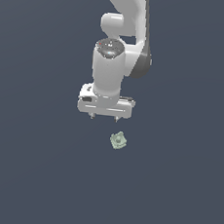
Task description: Pick up the object and move it to a goal position.
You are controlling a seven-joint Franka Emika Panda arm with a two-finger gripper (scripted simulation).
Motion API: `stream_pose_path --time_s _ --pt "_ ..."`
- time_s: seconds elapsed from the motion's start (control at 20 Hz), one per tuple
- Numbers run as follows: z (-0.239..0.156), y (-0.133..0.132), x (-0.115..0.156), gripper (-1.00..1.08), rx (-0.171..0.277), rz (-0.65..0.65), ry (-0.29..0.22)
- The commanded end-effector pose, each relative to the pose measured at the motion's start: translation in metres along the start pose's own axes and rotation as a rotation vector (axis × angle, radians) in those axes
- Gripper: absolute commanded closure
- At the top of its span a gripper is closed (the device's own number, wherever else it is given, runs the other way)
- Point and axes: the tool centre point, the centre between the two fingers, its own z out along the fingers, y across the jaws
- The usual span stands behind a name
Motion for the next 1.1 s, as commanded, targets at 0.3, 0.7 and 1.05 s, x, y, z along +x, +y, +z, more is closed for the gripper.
stream_pose_path --time_s 0.3,0.7,1.05 --pt "-0.002 -0.006 0.004 -0.92 0.011 -0.020 0.006" --pt "-0.004 -0.009 0.006 -0.92 0.018 -0.031 0.010" --pt "0.006 -0.015 0.009 -0.92 0.017 -0.076 0.007"
